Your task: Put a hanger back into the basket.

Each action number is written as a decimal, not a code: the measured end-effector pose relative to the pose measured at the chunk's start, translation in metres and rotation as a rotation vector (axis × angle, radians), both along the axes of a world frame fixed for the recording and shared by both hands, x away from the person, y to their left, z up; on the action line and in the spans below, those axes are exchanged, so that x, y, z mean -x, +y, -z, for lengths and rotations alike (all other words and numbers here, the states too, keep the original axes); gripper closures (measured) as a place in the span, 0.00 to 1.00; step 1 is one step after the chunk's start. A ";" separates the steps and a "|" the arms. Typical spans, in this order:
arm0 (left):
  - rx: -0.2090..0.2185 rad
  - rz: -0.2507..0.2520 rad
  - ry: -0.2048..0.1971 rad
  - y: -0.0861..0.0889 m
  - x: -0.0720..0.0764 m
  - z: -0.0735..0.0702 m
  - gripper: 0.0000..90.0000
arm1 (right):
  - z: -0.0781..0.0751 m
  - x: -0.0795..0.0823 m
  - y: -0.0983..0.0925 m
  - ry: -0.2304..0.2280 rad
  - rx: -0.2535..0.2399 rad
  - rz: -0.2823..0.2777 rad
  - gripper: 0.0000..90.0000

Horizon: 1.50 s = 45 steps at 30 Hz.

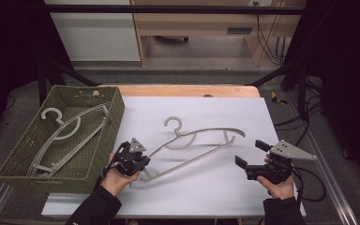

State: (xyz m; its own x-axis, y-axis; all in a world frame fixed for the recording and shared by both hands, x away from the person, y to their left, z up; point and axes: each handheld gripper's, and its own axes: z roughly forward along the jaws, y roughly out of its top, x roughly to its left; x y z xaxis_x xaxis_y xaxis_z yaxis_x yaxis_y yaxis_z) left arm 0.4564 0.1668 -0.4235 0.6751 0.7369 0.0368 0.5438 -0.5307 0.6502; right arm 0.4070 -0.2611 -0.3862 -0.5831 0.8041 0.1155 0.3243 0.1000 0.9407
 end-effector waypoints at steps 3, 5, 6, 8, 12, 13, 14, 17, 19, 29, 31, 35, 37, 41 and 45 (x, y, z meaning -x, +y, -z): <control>-0.006 -0.014 -0.024 0.003 0.002 -0.007 0.92 | 0.000 0.000 -0.001 -0.001 0.000 0.001 0.02; -0.005 -0.027 -0.044 0.005 0.004 -0.012 0.92 | 0.000 0.000 -0.001 0.000 0.002 0.002 0.02; -0.002 -0.031 -0.048 0.006 0.005 -0.014 0.92 | 0.000 0.000 -0.001 0.000 0.003 0.000 0.02; -0.004 -0.034 -0.065 0.008 0.007 -0.020 0.92 | 0.000 0.000 -0.001 0.000 0.000 0.004 0.02; -0.012 -0.043 -0.098 0.014 0.013 -0.033 0.92 | 0.001 0.000 -0.001 0.003 -0.002 0.006 0.02; -0.003 -0.047 -0.102 0.015 0.013 -0.036 0.92 | 0.001 0.000 -0.001 0.003 -0.001 0.006 0.02; 0.000 -0.048 -0.103 0.017 0.014 -0.038 0.92 | 0.001 0.000 -0.001 0.002 0.000 0.004 0.02; 0.004 -0.055 -0.124 0.023 0.017 -0.048 0.92 | 0.001 0.000 -0.002 0.001 0.002 0.005 0.02; 0.020 -0.063 -0.135 0.028 0.018 -0.053 0.92 | 0.001 0.000 -0.003 -0.001 0.001 0.004 0.02; 0.046 -0.071 -0.167 0.040 0.027 -0.073 0.92 | 0.001 0.000 -0.005 0.001 -0.002 0.010 0.02; 0.056 -0.078 -0.171 0.044 0.028 -0.078 0.92 | 0.000 0.000 -0.006 -0.004 -0.006 0.014 0.02; 0.063 -0.099 -0.192 0.054 0.029 -0.083 0.92 | 0.000 0.001 -0.007 -0.003 -0.001 0.018 0.02; 0.072 -0.112 -0.198 0.060 0.030 -0.087 0.92 | 0.000 0.001 -0.007 -0.003 0.001 0.020 0.02; 0.099 -0.134 -0.214 0.071 0.031 -0.094 0.92 | 0.000 0.001 -0.007 -0.002 0.002 0.019 0.02; 0.103 -0.149 -0.228 0.081 0.032 -0.100 0.92 | -0.001 0.002 -0.008 -0.006 -0.001 0.019 0.02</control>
